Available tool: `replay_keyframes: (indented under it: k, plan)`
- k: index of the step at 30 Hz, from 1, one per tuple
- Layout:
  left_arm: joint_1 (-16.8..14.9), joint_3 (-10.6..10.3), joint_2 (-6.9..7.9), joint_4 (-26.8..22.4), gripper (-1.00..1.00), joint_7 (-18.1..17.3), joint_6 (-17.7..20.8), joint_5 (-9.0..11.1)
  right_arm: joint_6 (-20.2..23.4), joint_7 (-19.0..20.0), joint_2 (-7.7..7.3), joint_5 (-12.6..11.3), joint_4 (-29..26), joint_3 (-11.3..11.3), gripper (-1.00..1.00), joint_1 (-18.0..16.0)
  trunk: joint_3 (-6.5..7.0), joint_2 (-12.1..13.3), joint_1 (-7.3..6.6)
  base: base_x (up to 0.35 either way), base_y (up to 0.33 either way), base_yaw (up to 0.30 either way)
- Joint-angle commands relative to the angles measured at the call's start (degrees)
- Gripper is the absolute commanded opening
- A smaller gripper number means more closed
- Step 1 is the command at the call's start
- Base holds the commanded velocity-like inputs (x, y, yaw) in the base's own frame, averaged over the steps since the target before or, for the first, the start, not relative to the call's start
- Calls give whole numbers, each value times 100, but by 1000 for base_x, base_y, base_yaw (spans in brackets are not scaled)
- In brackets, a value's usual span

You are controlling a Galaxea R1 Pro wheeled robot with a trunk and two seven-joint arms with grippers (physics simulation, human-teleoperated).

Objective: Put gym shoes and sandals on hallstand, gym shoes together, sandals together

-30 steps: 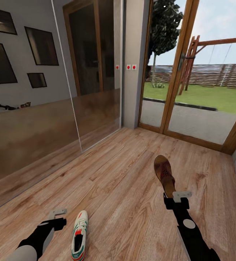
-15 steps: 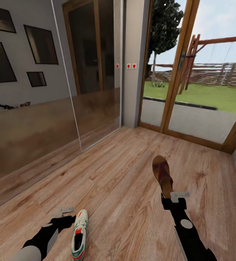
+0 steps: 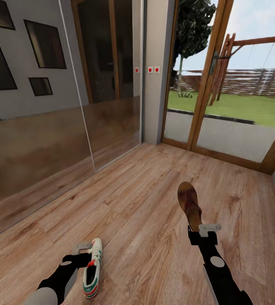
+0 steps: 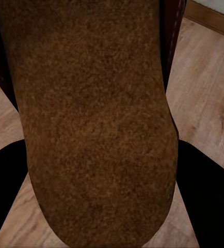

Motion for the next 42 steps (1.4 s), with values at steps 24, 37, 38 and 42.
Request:
replay_keyframes:
  k: [24,37,38,42]
  plan:
    - [-1,13,-19,-12,100,2,35,-41,26,-8,4,54,-35,-12,-100,-2,-663,-70,70,0,0,0]
    - [-1,10,-17,-12,100,1,29,-43,26,-14,4,53,-46,-12,-100,-2,-761,-70,70,0,0,-115]
    - [-1,10,-17,-12,100,1,28,-43,26,-14,4,53,-46,-12,-100,-2,-764,-70,70,0,0,-106]
    - [-1,9,-19,-17,100,3,31,-50,26,-15,4,54,-45,-12,-100,-2,-771,-70,70,0,0,-49]
